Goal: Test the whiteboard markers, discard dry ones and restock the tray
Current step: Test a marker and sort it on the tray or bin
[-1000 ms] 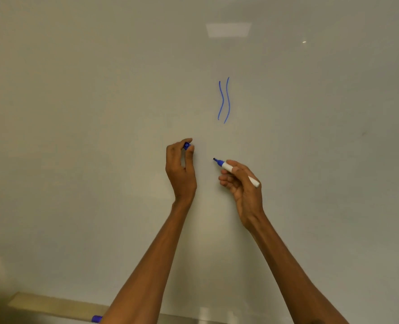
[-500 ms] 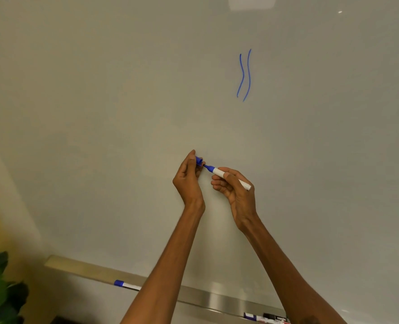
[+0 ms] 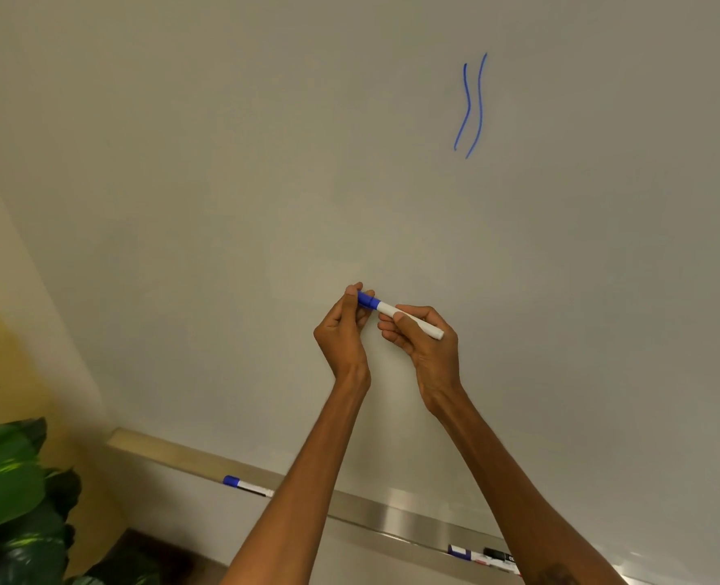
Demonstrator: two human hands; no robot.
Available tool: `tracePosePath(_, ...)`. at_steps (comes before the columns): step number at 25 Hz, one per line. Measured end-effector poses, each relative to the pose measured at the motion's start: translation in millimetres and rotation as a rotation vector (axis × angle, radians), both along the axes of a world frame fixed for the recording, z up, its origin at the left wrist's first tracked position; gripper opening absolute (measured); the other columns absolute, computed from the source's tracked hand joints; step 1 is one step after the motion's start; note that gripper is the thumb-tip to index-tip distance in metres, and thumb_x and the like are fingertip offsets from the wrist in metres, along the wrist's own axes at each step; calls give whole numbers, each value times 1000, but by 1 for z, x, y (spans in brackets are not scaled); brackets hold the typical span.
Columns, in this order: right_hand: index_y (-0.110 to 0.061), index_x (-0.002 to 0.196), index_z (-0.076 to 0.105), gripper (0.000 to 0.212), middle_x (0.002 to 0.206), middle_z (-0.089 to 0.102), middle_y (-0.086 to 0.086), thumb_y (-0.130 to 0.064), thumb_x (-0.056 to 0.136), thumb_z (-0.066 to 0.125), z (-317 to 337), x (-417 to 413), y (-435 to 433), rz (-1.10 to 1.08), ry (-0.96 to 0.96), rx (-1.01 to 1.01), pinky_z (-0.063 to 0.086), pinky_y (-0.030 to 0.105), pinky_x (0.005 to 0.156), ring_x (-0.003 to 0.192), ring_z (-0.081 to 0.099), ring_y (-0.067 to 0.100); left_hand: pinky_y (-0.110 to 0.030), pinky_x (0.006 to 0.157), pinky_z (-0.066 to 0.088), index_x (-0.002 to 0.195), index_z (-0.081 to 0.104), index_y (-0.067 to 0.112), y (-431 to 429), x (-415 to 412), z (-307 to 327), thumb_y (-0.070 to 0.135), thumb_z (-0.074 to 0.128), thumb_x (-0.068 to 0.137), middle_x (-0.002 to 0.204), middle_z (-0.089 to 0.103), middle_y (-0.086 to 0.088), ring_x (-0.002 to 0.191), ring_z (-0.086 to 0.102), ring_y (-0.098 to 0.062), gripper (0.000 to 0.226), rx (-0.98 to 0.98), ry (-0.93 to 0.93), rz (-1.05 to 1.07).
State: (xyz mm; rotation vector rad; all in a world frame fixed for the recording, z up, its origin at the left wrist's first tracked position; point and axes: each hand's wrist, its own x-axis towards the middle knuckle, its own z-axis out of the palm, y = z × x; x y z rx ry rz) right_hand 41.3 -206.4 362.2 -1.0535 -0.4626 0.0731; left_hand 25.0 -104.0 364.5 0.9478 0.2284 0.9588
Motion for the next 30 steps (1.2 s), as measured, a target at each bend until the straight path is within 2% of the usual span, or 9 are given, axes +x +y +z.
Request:
tracePosePath(3, -5, 107, 67, 18, 101, 74, 16, -7, 89, 67, -6, -3, 5, 8, -3, -22, 61, 34, 80, 91, 73, 33, -31, 88, 59, 114, 72, 3, 8, -5, -8, 20, 63, 95, 101, 76, -10, 97, 73, -24, 27, -29, -10, -6)
tracePosePath(13, 0, 110, 66, 22, 104, 74, 17, -7, 90, 67, -44, -28, 44, 128, 48, -78, 60, 34, 82, 94, 73, 33, -33, 87, 60, 115, 70, -2, 52, -41, -55, 14, 64, 94, 102, 75, -17, 97, 73, -28, 27, -28, 42, 33)
tracePosePath(26, 3, 110, 66, 23, 105, 73, 20, -8, 90, 69, -97, -75, 119, 285, 233, -72, 59, 40, 87, 97, 72, 36, -32, 84, 60, 111, 73, 2, 122, -103, -106, 14, 66, 93, 95, 76, -14, 92, 74, -29, 22, -37, 150, 141)
tracePosePath(30, 0, 112, 67, 27, 106, 73, 19, -13, 89, 71, -112, -90, 144, 367, 286, -153, 58, 39, 88, 97, 72, 33, -32, 85, 60, 113, 73, 4, 146, -120, -127, 17, 65, 95, 96, 77, -13, 93, 74, -26, 24, -53, 203, 221)
